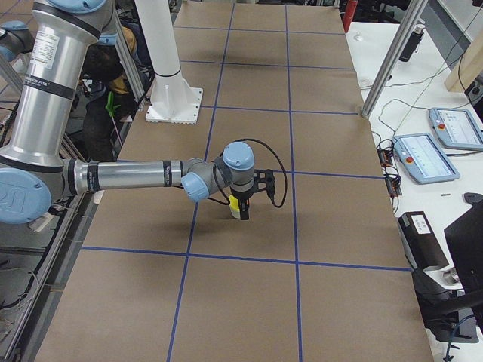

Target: Transfer and stack yellow cup on green cup

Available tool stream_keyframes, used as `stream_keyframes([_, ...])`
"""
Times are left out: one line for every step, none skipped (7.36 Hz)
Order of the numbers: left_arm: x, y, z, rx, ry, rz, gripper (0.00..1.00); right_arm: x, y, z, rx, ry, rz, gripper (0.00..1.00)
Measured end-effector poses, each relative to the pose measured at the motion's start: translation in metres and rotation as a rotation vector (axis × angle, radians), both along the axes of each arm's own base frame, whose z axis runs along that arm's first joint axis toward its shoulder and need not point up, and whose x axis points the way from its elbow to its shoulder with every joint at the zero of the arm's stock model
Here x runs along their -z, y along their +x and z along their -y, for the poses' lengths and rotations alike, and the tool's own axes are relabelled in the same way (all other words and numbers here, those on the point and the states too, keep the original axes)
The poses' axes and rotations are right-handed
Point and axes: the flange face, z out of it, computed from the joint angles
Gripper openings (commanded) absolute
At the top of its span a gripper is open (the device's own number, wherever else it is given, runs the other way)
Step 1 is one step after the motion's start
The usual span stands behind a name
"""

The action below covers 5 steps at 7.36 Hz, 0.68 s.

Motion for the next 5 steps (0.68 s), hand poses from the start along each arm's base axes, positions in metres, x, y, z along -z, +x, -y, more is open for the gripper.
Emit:
stream_keyframes([0.000,0.000,0.000,0.000,0.000,0.000,1.00,-0.005,0.009,0.004,-0.006,-0.003,-0.031,1.00])
stream_keyframes([-0.001,0.000,0.000,0.000,-0.001,0.001,1.00,-0.011,0.025,0.010,-0.001,0.005,-0.076,1.00])
stream_keyframes([-0.001,0.000,-0.001,-0.001,-0.002,0.001,1.00,-0.012,0.049,0.020,0.008,0.015,-0.117,1.00])
stream_keyframes([-0.001,0.000,-0.001,-0.001,-0.001,0.001,1.00,-0.005,0.075,0.034,0.007,0.015,-0.145,1.00])
stream_keyframes([-0.001,0.000,-0.001,-0.002,-0.001,0.001,1.00,0.006,0.096,0.051,-0.002,0.002,-0.162,1.00])
